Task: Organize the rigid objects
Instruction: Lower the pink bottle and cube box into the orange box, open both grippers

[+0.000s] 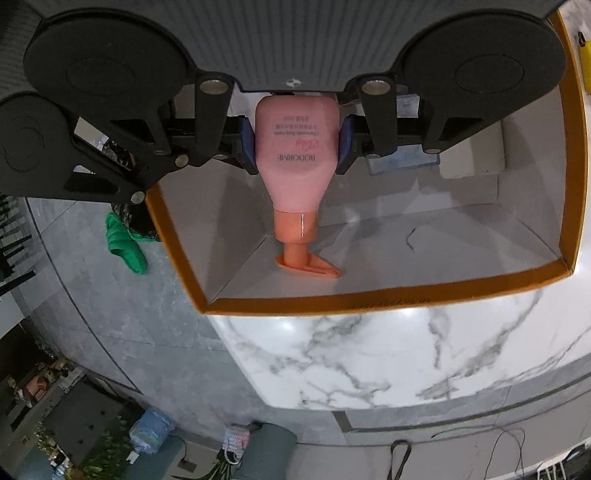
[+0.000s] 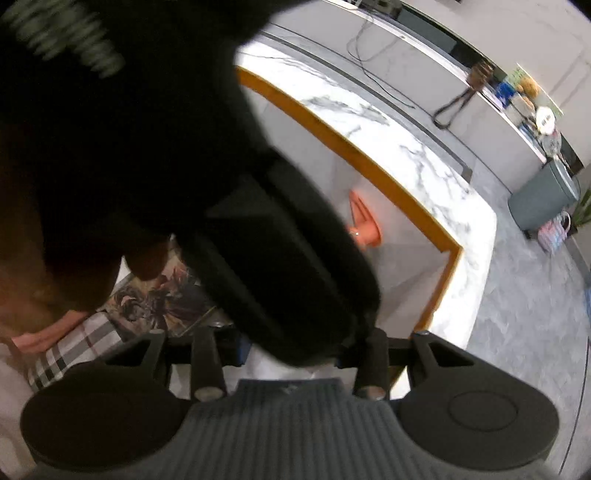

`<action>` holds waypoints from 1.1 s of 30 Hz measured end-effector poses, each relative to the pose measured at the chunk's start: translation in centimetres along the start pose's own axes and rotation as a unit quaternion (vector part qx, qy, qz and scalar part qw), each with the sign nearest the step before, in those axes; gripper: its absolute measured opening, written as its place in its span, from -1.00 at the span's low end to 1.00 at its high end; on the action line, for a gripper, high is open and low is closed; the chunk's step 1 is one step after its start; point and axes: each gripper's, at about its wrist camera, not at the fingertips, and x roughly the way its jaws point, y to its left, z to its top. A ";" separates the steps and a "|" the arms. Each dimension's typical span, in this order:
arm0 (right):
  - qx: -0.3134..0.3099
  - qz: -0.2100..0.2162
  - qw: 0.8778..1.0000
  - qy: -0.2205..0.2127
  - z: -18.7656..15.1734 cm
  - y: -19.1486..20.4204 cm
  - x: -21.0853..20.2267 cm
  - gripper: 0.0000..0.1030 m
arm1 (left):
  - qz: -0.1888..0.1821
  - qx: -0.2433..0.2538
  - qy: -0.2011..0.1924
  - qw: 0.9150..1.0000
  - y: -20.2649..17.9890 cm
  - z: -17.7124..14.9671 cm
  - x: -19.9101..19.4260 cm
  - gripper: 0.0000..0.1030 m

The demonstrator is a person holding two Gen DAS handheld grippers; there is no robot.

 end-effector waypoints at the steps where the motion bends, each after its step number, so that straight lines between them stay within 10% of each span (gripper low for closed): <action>1: -0.007 -0.004 1.000 0.000 -0.2 0.3 -0.1 -0.23 | -0.003 -0.003 0.000 1.000 0.1 0.1 0.1 -0.07; 33: -0.058 -0.027 0.997 0.042 0.6 4.1 -0.5 -0.52 | 0.028 0.038 -0.063 0.997 7.1 -3.7 -10.8 0.02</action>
